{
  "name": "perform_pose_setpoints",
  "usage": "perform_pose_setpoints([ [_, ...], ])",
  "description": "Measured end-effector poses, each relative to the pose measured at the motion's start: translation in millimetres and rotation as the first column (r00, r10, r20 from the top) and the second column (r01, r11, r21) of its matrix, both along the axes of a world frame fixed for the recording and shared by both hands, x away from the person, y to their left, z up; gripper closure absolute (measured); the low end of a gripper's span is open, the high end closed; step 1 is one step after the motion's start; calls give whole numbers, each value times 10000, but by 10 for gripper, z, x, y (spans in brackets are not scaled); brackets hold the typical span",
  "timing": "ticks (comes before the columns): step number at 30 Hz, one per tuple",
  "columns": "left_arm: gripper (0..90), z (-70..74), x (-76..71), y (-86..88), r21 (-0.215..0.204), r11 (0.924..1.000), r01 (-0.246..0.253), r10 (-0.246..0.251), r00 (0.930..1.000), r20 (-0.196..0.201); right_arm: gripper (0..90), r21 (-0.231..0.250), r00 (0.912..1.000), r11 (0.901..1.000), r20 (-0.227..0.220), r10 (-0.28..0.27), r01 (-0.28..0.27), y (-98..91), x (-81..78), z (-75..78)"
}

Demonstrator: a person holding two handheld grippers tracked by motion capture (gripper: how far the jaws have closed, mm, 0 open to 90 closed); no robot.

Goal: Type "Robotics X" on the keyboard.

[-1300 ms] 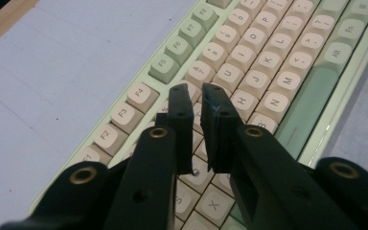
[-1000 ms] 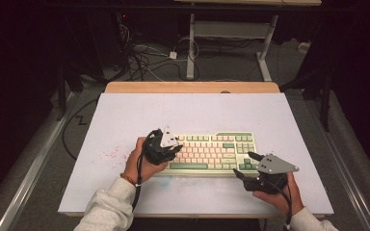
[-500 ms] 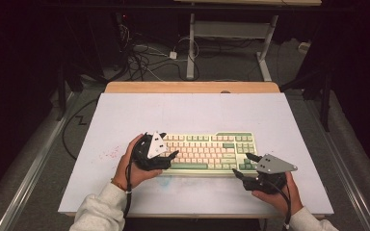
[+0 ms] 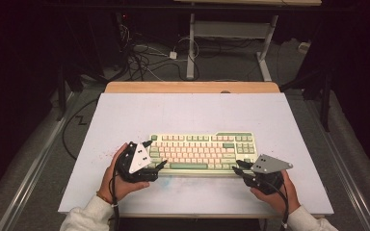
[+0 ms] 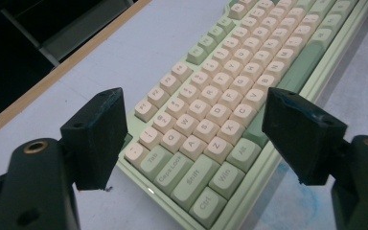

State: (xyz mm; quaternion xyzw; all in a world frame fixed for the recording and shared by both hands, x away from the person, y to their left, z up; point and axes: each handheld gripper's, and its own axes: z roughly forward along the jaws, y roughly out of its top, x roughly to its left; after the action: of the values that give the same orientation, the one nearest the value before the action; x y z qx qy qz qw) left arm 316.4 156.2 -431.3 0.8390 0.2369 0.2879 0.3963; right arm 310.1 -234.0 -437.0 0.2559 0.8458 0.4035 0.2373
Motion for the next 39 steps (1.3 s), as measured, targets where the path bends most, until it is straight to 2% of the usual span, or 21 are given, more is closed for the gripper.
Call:
perform_pose_setpoints([
  [8, 220, -88, -100, 140, -8, 9997, -224, 224, 9997, -52, 900, -183, 9991, 9991, -141, 390, -393, 90, 40, 5],
  [14, 206, -177, -160, 247, 227, 9990, -379, 387, 9986, -358, 900, -164, 9985, 9985, -159, 518, -520, 142, 94, 41],
  [19, 203, -217, -190, 319, 194, 9987, -476, 486, 9972, -567, 900, -11, 9984, 9986, -242, 520, -520, 173, 171, 61],
  [26, 200, -239, -217, 318, 207, 9993, -303, 313, 9982, -518, 900, -29, 9973, 9977, -299, 672, -673, 278, 248, 88],
  [29, 194, -228, -221, 322, 63, 9996, -293, 295, 9984, -481, 900, -17, 9967, 9972, -304, 753, -754, 329, 288, 105],
  [33, 189, -241, -220, 314, 185, 9994, -294, 304, 9981, -539, 900, 34, 9965, 9972, -376, 750, -749, 399, 351, 110],
  [36, 189, -250, -209, 320, 29, 9997, -263, 264, 9974, -672, 900, -66, 9960, 9966, -381, 814, -817, 456, 391, 109],
  [39, 189, -255, -204, 315, 140, 9994, -326, 335, 9971, -682, 900, -130, 9954, 9960, -393, 878, -883, 507, 441, 112],
])
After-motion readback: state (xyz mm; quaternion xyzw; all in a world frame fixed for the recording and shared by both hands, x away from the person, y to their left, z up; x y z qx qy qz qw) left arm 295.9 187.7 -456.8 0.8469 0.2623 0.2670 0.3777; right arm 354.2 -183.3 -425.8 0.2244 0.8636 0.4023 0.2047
